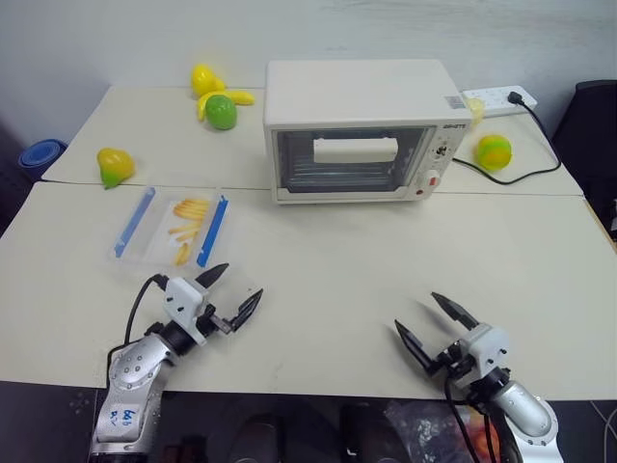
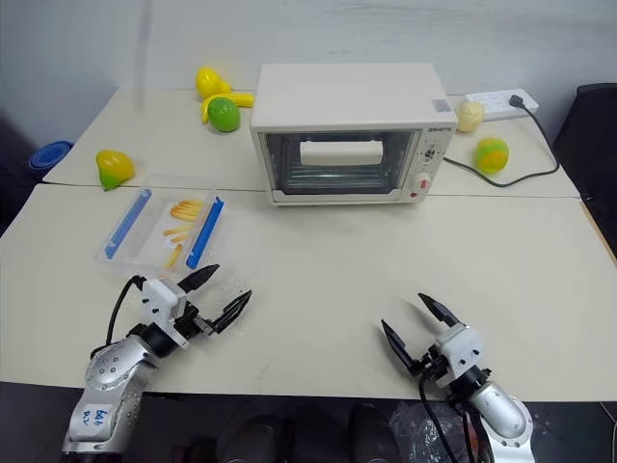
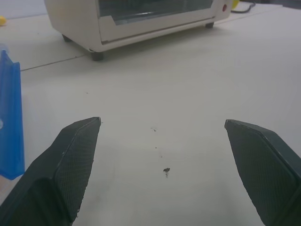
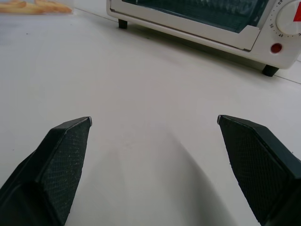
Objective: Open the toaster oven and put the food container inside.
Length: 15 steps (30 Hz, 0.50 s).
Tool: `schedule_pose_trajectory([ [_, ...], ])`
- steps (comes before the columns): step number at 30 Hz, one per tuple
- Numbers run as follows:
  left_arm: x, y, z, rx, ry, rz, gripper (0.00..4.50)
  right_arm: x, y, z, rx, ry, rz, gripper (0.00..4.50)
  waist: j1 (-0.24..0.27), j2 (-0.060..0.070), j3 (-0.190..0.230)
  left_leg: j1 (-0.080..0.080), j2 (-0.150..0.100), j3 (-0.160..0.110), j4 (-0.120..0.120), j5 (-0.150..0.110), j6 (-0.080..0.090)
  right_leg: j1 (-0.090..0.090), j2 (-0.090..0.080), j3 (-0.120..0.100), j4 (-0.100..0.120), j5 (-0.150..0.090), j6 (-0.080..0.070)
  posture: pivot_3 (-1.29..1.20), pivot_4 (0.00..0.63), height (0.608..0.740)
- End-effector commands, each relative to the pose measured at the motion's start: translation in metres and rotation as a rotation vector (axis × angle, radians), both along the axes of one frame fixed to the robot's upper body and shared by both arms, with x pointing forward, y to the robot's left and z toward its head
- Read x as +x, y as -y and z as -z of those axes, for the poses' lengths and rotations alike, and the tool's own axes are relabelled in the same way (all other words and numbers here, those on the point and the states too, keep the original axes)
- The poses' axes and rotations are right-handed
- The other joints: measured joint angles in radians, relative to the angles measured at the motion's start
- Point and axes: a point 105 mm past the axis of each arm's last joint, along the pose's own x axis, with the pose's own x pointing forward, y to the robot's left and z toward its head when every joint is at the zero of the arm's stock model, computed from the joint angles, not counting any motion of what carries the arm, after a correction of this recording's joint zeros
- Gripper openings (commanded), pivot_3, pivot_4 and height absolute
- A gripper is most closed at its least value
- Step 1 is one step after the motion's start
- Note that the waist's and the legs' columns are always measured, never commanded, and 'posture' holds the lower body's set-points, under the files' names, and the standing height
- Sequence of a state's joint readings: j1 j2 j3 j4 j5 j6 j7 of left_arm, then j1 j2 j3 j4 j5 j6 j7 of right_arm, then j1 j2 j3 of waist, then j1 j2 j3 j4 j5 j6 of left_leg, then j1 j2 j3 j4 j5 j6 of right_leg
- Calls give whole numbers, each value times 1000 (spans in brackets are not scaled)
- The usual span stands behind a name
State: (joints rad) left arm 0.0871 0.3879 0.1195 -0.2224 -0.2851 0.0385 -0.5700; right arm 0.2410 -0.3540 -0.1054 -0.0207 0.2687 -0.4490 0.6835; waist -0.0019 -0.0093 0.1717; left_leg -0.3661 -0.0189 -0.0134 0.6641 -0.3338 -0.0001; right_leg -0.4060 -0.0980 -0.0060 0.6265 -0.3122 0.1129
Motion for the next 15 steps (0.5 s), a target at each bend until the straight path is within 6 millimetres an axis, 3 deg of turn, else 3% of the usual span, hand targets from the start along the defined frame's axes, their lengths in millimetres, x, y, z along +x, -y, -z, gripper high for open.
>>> schedule_pose_trajectory([
  [1,0,3,-15,3,32,21,4500,8,9,-8,11,20,11,4482,-1,0,0,0,0,0,0,0,0,0,0,0,0,0,0,0,150,740],
  [4,-5,7,-25,-25,37,72,4500,24,11,-24,44,41,-15,4482,-5,0,0,0,0,0,0,0,0,0,1,0,0,0,0,0,150,740],
  [8,-21,13,-46,-118,-59,261,4500,49,10,-65,69,50,-125,4482,-6,2,1,-1,1,0,1,0,-1,-1,0,0,1,0,0,0,150,740],
  [15,-13,10,-93,-202,-24,334,4500,98,-4,-126,79,-1,-301,4482,-2,4,2,-3,1,-3,2,1,-1,-1,0,-3,1,0,0,0,150,740],
])
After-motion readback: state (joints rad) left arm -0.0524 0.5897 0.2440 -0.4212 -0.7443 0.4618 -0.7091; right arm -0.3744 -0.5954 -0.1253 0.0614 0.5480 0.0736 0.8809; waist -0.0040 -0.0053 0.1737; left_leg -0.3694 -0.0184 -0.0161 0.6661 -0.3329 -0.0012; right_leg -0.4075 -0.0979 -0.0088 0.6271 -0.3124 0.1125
